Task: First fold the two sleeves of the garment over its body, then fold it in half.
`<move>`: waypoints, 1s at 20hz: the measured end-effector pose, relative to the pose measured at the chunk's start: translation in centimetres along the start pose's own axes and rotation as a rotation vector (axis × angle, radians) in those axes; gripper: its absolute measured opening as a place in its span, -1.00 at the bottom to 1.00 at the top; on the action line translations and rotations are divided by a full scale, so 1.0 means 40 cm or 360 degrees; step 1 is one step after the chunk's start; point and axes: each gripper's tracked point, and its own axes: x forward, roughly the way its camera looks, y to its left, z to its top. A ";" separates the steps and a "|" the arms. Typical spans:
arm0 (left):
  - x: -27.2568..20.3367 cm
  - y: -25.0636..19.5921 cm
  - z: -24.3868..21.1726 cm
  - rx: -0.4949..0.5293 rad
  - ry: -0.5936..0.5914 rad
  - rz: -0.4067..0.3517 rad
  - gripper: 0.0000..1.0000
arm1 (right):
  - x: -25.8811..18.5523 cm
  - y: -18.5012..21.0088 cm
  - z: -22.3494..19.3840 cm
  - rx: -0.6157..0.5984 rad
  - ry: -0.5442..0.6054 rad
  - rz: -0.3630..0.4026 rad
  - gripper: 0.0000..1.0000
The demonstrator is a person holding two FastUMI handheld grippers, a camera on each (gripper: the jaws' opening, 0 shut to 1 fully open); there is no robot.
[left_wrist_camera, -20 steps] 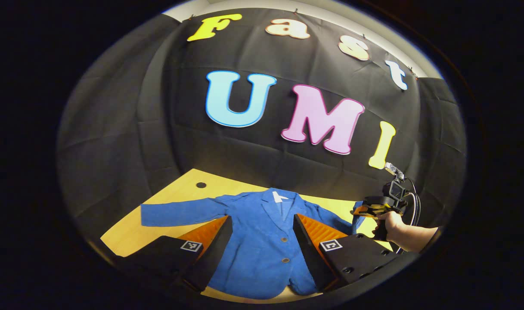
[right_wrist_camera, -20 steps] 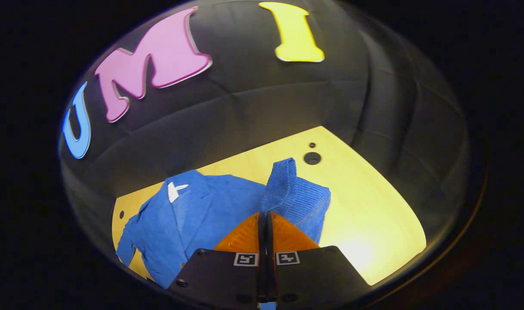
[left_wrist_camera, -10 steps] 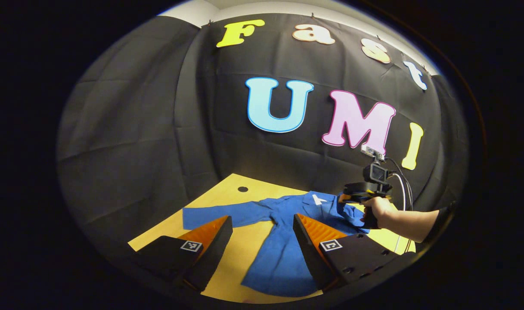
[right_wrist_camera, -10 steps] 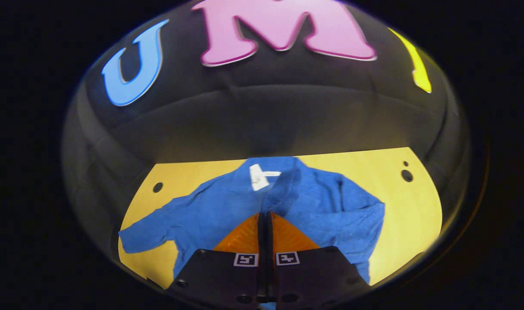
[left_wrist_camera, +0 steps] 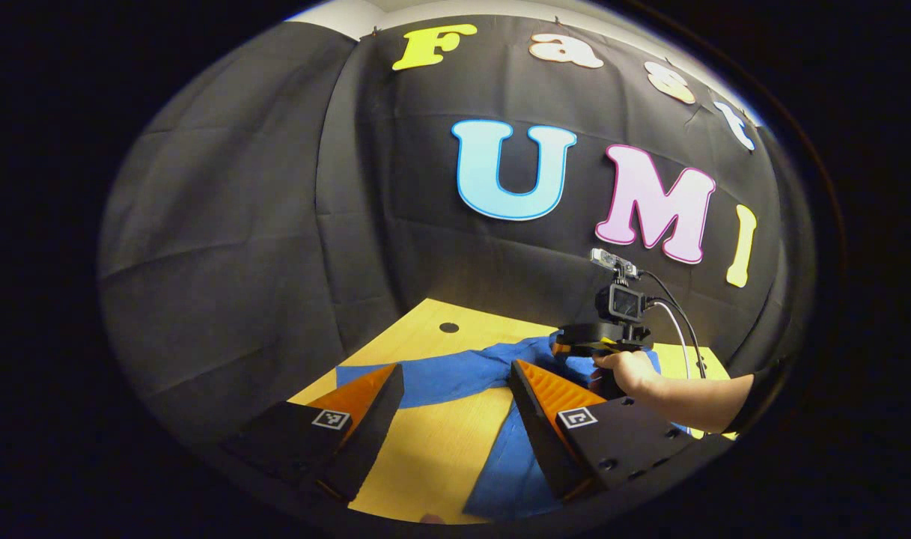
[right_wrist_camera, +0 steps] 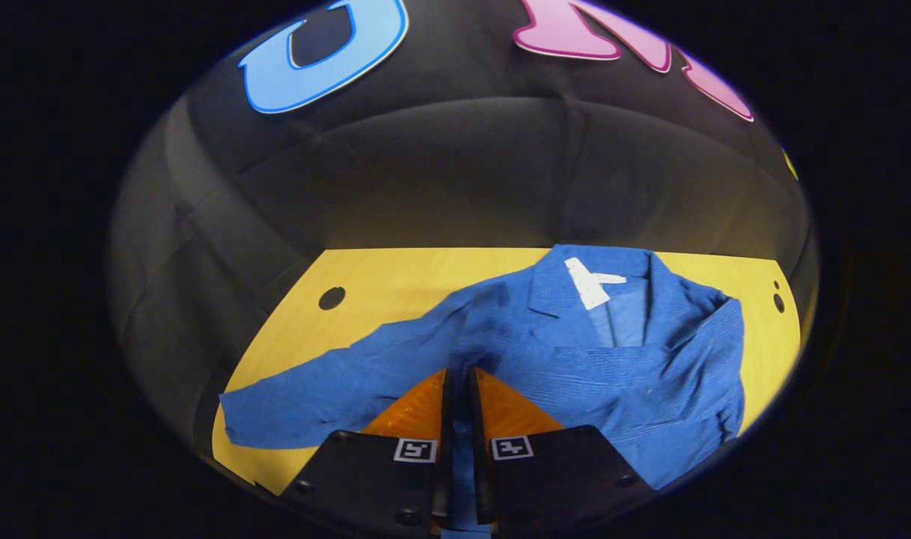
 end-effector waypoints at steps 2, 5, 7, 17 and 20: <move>0.032 0.025 -0.028 -0.0028 0.0014 0.0010 0.68 | 0.012 0.051 -0.017 0.0011 -0.0002 0.0050 -0.61; 0.097 0.107 -0.059 -0.0080 0.0009 0.0087 0.67 | 0.003 0.074 -0.040 -0.0109 -0.0011 0.0061 0.46; 0.151 0.151 -0.075 -0.0065 -0.0024 0.0100 0.68 | -0.023 0.086 -0.033 -0.0203 -0.0106 0.0074 0.92; 0.452 0.396 -0.239 -0.0091 0.0216 0.0339 0.68 | -0.247 0.070 -0.021 -0.0259 -0.0520 0.0147 0.92; 0.510 0.424 -0.298 -0.0106 0.0356 0.0405 0.69 | -0.306 0.001 -0.057 -0.0246 -0.0536 0.0093 0.92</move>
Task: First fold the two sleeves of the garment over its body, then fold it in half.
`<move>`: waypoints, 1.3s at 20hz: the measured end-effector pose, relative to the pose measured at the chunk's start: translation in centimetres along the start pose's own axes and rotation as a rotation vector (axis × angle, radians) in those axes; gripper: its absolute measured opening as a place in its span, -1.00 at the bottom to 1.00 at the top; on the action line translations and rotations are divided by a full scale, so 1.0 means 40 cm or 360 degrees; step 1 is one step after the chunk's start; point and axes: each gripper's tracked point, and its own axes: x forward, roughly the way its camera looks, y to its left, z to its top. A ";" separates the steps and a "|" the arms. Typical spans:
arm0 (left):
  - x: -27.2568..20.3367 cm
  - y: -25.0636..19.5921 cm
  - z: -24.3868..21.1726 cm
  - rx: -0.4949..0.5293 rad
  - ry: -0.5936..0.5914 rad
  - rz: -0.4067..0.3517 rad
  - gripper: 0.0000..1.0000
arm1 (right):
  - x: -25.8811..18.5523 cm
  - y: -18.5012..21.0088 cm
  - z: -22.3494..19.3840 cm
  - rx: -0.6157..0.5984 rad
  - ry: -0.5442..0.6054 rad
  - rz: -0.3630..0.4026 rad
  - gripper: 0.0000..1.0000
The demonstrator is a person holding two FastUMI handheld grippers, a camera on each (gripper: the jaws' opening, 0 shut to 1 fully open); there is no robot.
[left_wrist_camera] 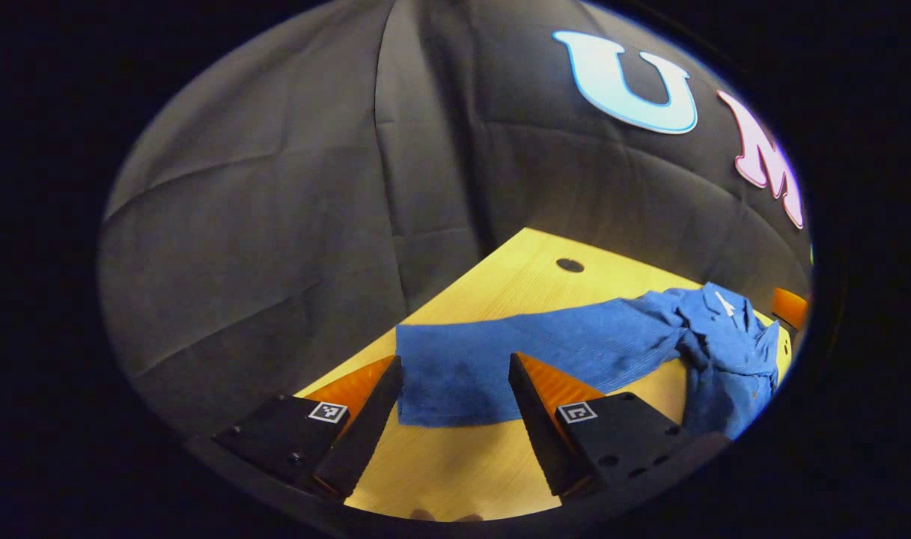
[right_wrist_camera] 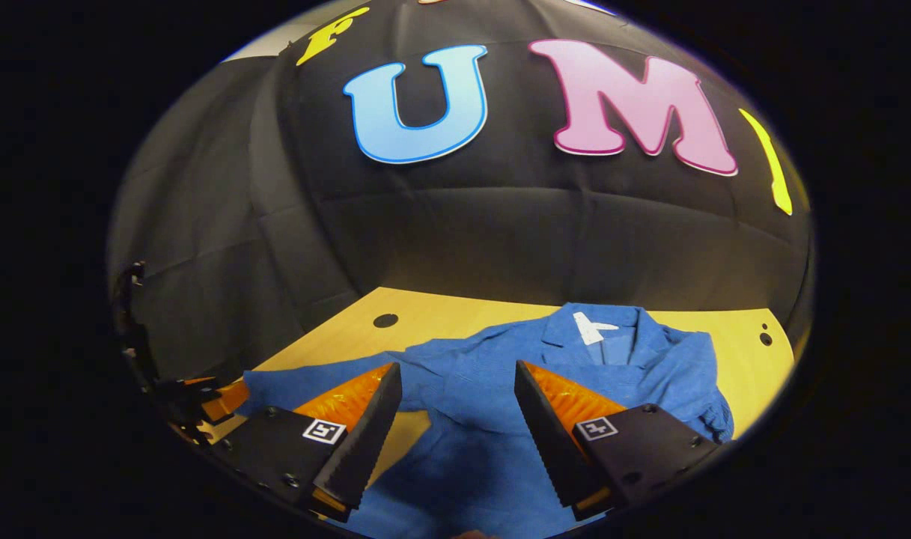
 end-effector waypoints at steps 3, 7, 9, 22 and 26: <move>0.022 0.022 -0.028 -0.0088 0.0130 0.0025 0.69 | -0.070 -0.070 0.006 -0.0034 -0.0108 -0.0041 0.92; 0.031 0.027 -0.044 0.0021 0.0169 0.0101 0.69 | -0.141 -0.181 -0.019 -0.0083 -0.0102 -0.0156 0.90; 0.023 0.030 -0.029 0.0010 0.0139 0.0097 0.70 | -0.166 -0.224 -0.021 -0.0055 -0.0100 -0.0208 0.91; 0.038 0.042 0.002 -0.0175 0.0146 0.0045 -1.00 | -0.225 -0.405 -0.079 -0.0035 -0.0052 -0.0387 0.91; -0.003 -0.038 0.059 -0.0043 0.0106 -0.0003 -1.00 | -0.236 -0.464 -0.075 -0.0021 -0.0049 -0.0462 0.91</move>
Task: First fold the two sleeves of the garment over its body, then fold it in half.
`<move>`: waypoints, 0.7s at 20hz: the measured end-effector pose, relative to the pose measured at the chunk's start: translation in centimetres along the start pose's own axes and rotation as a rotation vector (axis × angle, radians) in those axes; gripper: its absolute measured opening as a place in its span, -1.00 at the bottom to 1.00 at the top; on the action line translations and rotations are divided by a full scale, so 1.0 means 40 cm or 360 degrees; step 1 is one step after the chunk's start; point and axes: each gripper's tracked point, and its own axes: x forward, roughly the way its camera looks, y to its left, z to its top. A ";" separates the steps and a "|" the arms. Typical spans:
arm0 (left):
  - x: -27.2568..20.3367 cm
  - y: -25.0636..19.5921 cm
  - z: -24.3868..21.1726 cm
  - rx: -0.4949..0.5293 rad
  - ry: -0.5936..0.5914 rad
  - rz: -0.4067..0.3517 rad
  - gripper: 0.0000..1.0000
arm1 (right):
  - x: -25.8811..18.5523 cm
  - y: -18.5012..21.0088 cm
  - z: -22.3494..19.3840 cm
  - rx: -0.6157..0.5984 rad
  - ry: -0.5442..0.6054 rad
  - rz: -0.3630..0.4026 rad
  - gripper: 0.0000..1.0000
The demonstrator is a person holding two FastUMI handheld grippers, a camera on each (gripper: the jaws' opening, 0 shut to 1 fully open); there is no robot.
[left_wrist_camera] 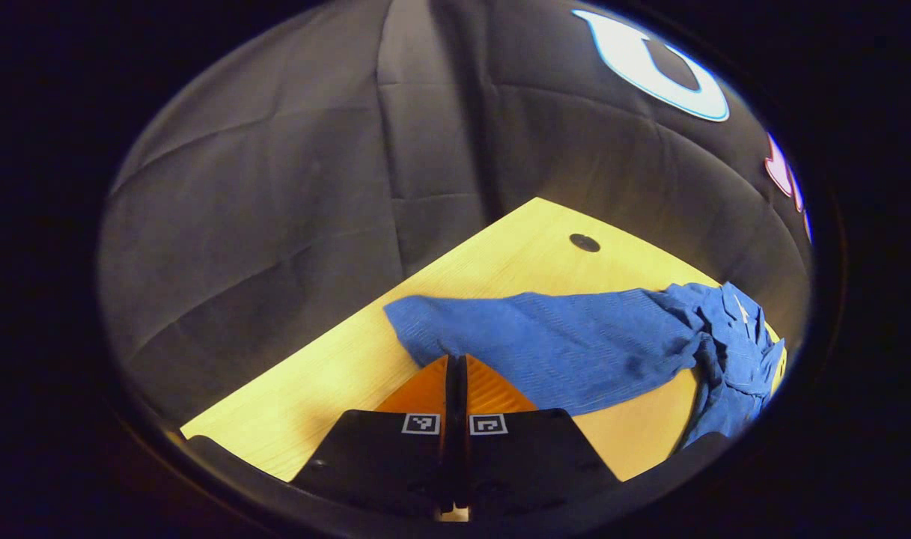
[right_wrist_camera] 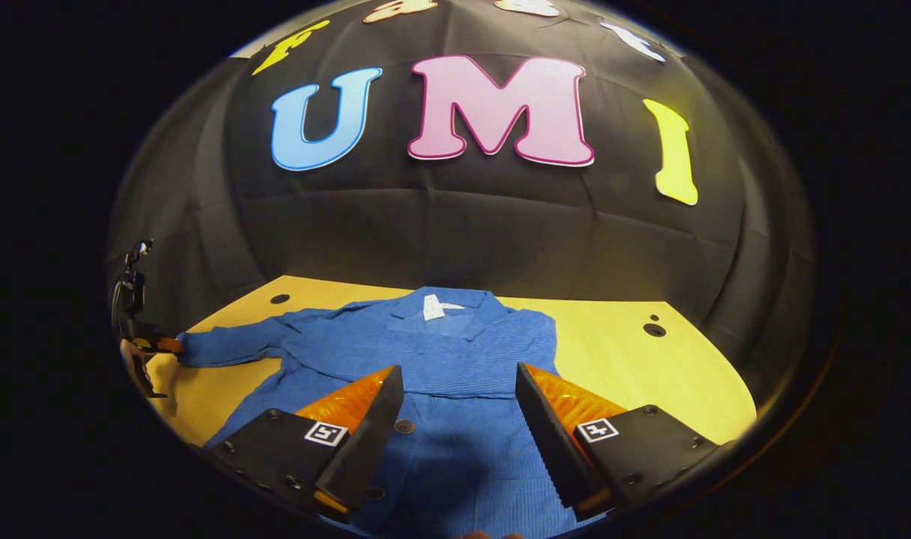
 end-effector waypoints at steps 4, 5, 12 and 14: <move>-0.089 -0.188 0.130 0.0098 -0.0168 -0.0172 -1.00 | 0.002 -0.062 0.018 -0.0005 -0.0035 -0.0066 0.91; -0.114 -0.246 0.166 0.0111 -0.0207 -0.0242 -1.00 | 0.001 -0.080 0.023 -0.0024 -0.0045 -0.0082 0.90; -0.252 -0.690 0.258 0.0320 -0.0446 -0.0694 -1.00 | -0.025 -0.207 0.024 0.0027 -0.0052 -0.0185 0.90; -0.283 -0.813 0.216 0.0362 -0.0413 -0.0816 -1.00 | -0.037 -0.250 0.028 0.0041 -0.0068 -0.0224 0.91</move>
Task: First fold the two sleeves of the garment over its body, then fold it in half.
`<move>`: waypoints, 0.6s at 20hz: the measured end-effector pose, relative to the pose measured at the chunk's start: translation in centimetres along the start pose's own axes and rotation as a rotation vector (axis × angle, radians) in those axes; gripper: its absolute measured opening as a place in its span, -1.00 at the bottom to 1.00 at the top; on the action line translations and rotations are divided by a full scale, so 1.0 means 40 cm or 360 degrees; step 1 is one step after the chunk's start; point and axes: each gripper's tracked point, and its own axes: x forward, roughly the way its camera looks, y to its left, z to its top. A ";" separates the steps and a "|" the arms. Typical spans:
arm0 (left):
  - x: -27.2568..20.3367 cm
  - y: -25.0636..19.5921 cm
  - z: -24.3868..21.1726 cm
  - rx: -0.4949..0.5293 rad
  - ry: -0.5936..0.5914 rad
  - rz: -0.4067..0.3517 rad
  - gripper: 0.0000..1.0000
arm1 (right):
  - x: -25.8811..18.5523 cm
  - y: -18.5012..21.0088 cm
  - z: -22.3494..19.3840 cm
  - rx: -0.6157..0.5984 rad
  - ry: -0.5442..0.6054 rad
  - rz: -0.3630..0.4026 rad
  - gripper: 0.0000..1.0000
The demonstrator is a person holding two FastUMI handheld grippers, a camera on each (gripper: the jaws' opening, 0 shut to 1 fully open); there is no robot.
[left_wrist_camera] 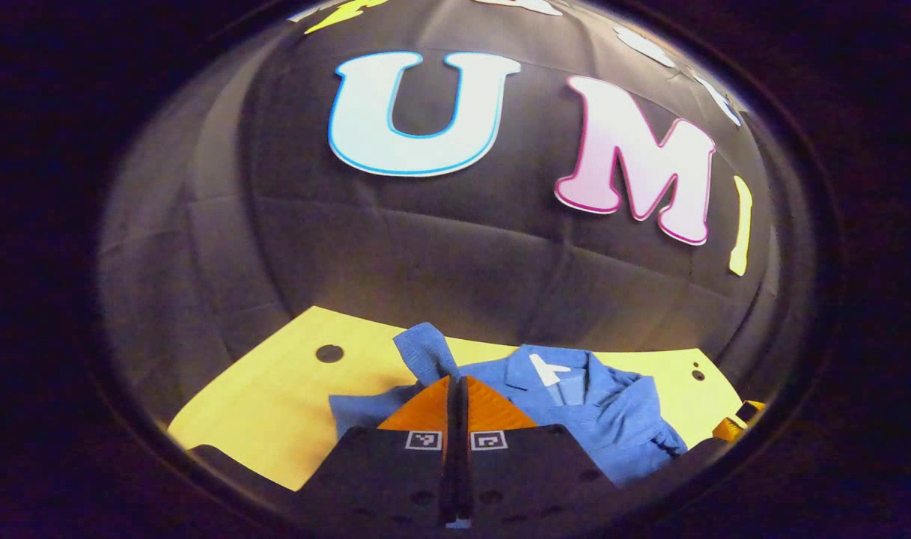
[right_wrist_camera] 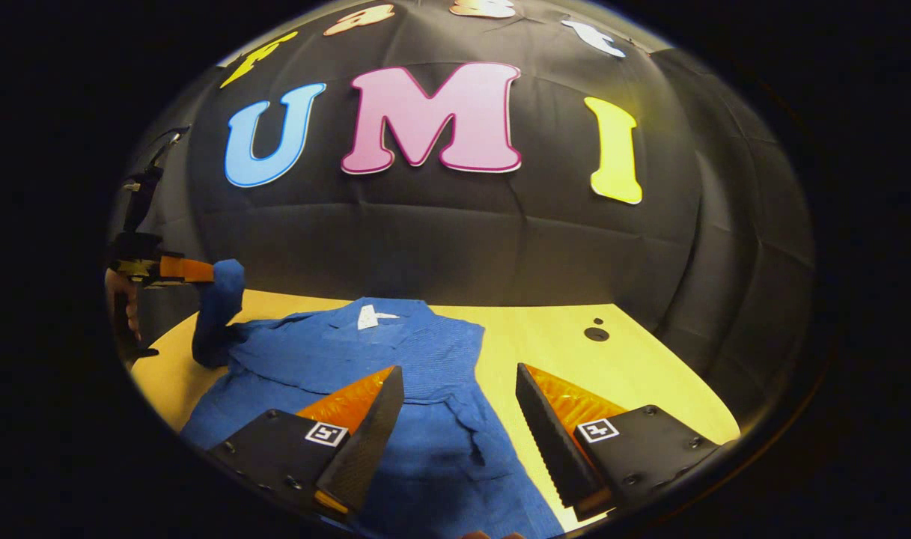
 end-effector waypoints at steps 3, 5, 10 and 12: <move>0.040 -0.215 -0.024 -0.0019 0.0041 -0.0179 -1.00 | -0.008 -0.070 -0.019 0.0011 0.0022 -0.0047 0.91; 0.061 -0.323 -0.060 -0.0038 0.0081 -0.0264 -1.00 | -0.013 -0.111 -0.031 0.0013 0.0032 -0.0075 0.91; 0.110 -0.552 -0.146 -0.0004 0.0167 -0.0375 -1.00 | -0.028 -0.189 -0.037 0.0032 0.0033 -0.0113 0.91; 0.105 -0.612 -0.192 0.0063 0.0257 -0.0413 -1.00 | -0.036 -0.211 -0.052 0.0065 0.0056 -0.0118 0.91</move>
